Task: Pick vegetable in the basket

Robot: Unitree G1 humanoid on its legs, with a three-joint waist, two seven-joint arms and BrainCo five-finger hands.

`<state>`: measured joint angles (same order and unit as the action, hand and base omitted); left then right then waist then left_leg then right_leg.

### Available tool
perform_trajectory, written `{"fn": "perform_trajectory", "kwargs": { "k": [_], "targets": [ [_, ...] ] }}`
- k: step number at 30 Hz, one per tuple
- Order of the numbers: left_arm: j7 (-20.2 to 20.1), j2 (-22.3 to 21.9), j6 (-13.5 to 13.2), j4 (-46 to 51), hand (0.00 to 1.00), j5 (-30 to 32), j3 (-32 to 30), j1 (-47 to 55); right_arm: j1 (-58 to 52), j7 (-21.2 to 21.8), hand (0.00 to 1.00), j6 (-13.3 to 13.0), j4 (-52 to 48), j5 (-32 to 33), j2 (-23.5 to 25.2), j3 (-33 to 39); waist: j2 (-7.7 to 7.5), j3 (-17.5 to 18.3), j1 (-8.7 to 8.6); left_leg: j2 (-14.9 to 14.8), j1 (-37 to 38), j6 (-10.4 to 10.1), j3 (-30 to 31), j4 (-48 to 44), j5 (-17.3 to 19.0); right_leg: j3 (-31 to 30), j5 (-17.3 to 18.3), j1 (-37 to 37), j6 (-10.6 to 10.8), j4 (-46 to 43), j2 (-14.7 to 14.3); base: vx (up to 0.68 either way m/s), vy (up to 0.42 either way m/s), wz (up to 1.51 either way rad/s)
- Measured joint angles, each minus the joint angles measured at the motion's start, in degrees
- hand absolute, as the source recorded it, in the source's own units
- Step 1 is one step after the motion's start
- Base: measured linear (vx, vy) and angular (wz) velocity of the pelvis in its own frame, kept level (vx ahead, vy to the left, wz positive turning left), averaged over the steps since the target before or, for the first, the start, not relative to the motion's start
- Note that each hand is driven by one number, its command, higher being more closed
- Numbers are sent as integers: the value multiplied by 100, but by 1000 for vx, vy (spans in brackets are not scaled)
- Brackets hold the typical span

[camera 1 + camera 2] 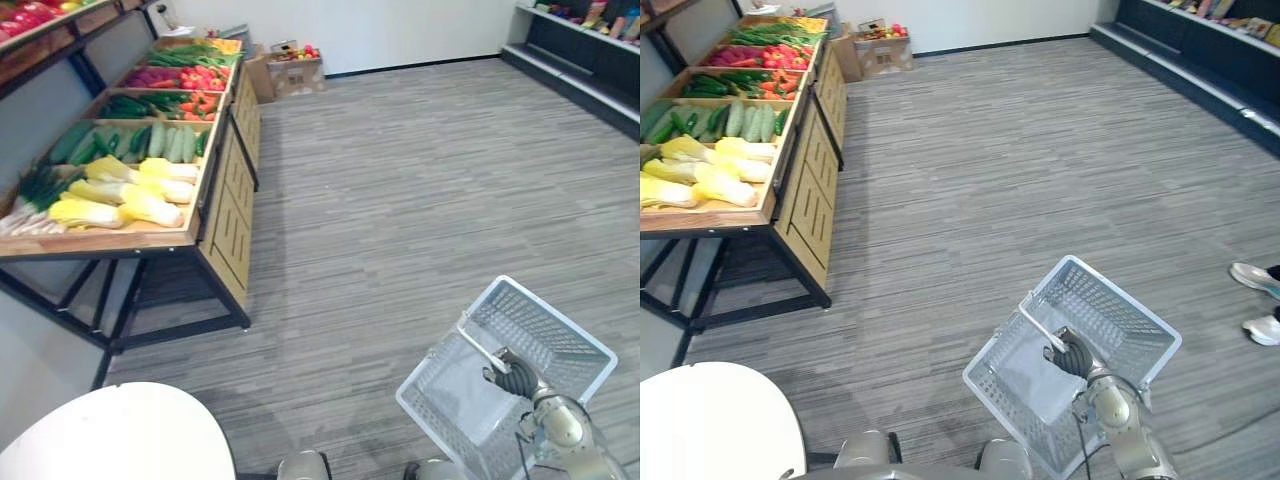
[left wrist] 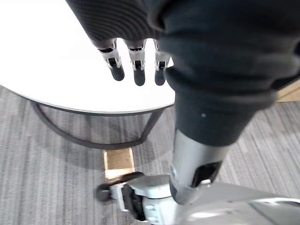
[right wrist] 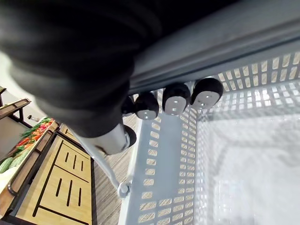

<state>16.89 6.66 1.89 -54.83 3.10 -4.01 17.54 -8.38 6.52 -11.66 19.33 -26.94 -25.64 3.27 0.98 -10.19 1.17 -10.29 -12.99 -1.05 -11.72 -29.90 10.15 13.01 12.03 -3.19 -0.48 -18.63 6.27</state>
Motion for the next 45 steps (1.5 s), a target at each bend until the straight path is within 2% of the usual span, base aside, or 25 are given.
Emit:
{"fn": "perform_trajectory", "kwargs": {
  "k": [2, 4, 8, 10, 13, 16, 17, 18, 19, 21, 22, 23, 24, 26, 28, 29, 30, 31, 33, 37, 38, 40, 42, 43, 45],
  "targets": [
    [-111, -60, 5, -2, 0, 55, -41, 189, 91, -10, 100, -10, 214, 2, -7, 21, 20, 3, 85, 84, -17, -211, 70, 1314, -313, -5, 45, 36, 38, 55, -14, 162, 51, -5],
    [-151, -215, 39, -11, 0, 58, -43, 445, 92, -16, 100, -108, 261, 1, -53, 21, 190, -2, 134, -48, -56, -409, 203, 2349, -611, -22, 207, 187, 129, 46, -138, 259, 138, -10],
    [-187, -279, 207, -237, 0, 231, -43, 538, 54, -26, 100, -175, 446, 2, -28, -3, 117, 32, 208, 71, -55, -257, 58, 1895, -1079, -283, 492, 469, 445, 25, 81, 352, 258, -28],
    [-219, -222, 236, -230, 0, 242, -46, 471, 17, -18, 100, -175, 448, -2, 20, -42, -117, 110, 183, 428, -81, 10, -204, 1452, -837, -389, 686, 565, 662, -2, 567, 441, 323, -13],
    [-234, -117, 233, -207, 0, 399, -88, 387, -101, -46, 100, -159, 439, -3, 95, -36, -335, 271, 58, 824, -60, 162, -267, 1112, -332, -461, 587, 492, 704, -607, 973, 454, 248, 20],
    [-236, 154, 250, -175, 0, 449, -83, 25, -80, -75, 100, -125, 386, -16, 233, -92, -576, 341, 63, 1111, 294, 344, -283, 1039, 102, -585, -219, -276, 693, -2516, 1461, 480, 211, 17],
    [-230, 279, 246, 12, 0, 444, -45, -58, -65, -107, 100, -106, 373, -9, 274, -266, -670, 357, 55, 1169, 650, 445, -232, 1191, 292, -740, -1040, -677, 645, -3440, 1570, 435, 140, 4],
    [-218, 321, 240, 95, 0, 437, -19, -117, -74, -111, 100, -106, 353, -5, 319, -317, -647, 337, 37, 1167, 763, 467, -200, 1223, 330, -744, -975, -833, 587, -3783, 1557, 526, 127, 6],
    [-186, 415, 235, 218, 0, 419, 10, -224, -72, -111, 100, -101, 346, -3, 405, -433, -687, 350, 29, 1162, 1056, 480, -156, 1358, 410, -705, -714, -1123, 300, -4303, 1494, 353, 53, 6],
    [-131, 470, 205, 376, 0, 219, 99, -532, -42, -110, 100, -63, 347, -4, 435, -600, -610, 290, -10, 1132, 1625, 495, -28, 1685, 426, -455, -286, -1432, 232, -4350, 1254, 490, 20, 2],
    [-90, 468, 160, 525, 0, 26, 148, -800, 15, -112, 100, -29, 366, -9, 431, -611, -415, 167, -62, 979, 2024, 493, 23, 1895, 425, -114, -78, -1600, 189, -3643, 942, 435, -2, 9],
    [-83, 468, 140, 563, 0, -16, 147, -861, 33, -112, 100, -24, 389, -9, 432, -611, -375, 142, -98, 938, 2066, 492, 29, 1899, 425, -35, -77, -1605, 186, -3372, 866, 466, -27, 34],
    [-69, 485, 16, 735, 0, -133, 140, -1067, 47, -118, 100, -24, 454, -9, 441, -608, -296, 98, -172, 852, 2174, 488, 86, 1875, 423, 94, -115, -1672, 228, -2239, 628, 305, -44, 56],
    [-36, 493, -190, 996, 0, -308, 141, -1262, 41, -164, 100, -26, 588, -9, 434, -550, -306, 93, -291, 825, 2320, 428, 222, 1875, 457, -37, -451, -1755, 363, -594, 394, 413, -103, 63],
    [-64, 483, -417, 1210, 0, -312, 152, -1329, 34, -224, 100, -29, 779, -11, 431, -422, -430, 105, -284, 811, 2575, -66, 441, 1857, 754, -395, -1195, -1633, 526, 1183, 196, 484, -191, 61],
    [-87, 500, -452, 1232, 0, -317, 149, -1313, 30, -226, 100, -32, 813, -11, 435, -397, -471, 85, -284, 838, 2671, -207, 519, 1848, 865, -457, -1194, -1599, 517, 1308, 224, 648, -307, 68],
    [-145, 456, -457, 1206, 0, -389, 167, -1320, 74, -241, 100, 10, 876, -14, 418, -271, -453, 13, -279, 747, 2847, -316, 736, 1759, 1084, -527, -1966, -1550, 295, 1050, 222, 636, -333, 68],
    [-213, 393, -457, 1182, 0, -465, 189, -1319, 116, -245, 100, 107, 899, -13, 409, -110, -298, -25, -277, 587, 2860, -344, 878, 1601, 1119, -447, -2028, -1611, 139, 642, 132, 523, -278, 59],
    [-250, 332, -466, 1173, 0, -467, 181, -1268, 278, -230, 100, 173, 998, -10, 340, -62, -47, -18, -242, 294, 2759, -376, 953, 1293, 1059, -261, -1689, -1662, -91, 246, -58, 493, -258, 22],
    [-256, 204, -429, 776, 0, -522, 138, -1107, 563, -211, 100, 234, 1088, -25, 325, 19, 28, -20, -223, 40, 2455, -538, 935, 200, 284, -86, -965, -1560, -287, -442, -187, 405, -220, 2],
    [-241, 165, -425, 534, 0, -521, 139, -1102, 563, -115, 100, 215, 1083, -24, 306, 2, 37, -25, -215, -47, 2067, -519, 912, -678, -451, -78, -849, -1301, -283, -292, -287, 326, -180, -6],
    [-190, 127, -430, 285, 0, -521, 133, -985, 447, -39, 100, 209, 1070, -22, 290, -10, 40, -40, -180, -252, 1556, -528, 889, -1761, -1424, -100, -792, -794, -357, 156, -377, 383, -90, -8],
    [-136, 115, -430, 210, 0, -531, 109, -887, 336, 25, 100, 209, 1071, -22, 278, 29, 88, -15, -157, -464, 1011, -416, 611, -2734, -837, -78, -676, -444, -522, 315, -393, 327, -34, 2],
    [-109, 108, -430, 192, 0, -533, 26, -793, 274, 37, 100, 205, 1070, -25, 273, 32, 23, -51, -104, -527, 692, -257, 404, -2915, -487, -72, -618, -207, -504, 440, -379, 226, -32, 6],
    [-74, 83, -429, 90, 0, -533, -226, -635, 204, 38, 100, 203, 1073, -37, 261, 42, 3, -63, -54, -525, 402, -98, 117, -2666, -253, -25, -531, 148, -439, 623, -305, 290, 8, 17]
  ]
}}
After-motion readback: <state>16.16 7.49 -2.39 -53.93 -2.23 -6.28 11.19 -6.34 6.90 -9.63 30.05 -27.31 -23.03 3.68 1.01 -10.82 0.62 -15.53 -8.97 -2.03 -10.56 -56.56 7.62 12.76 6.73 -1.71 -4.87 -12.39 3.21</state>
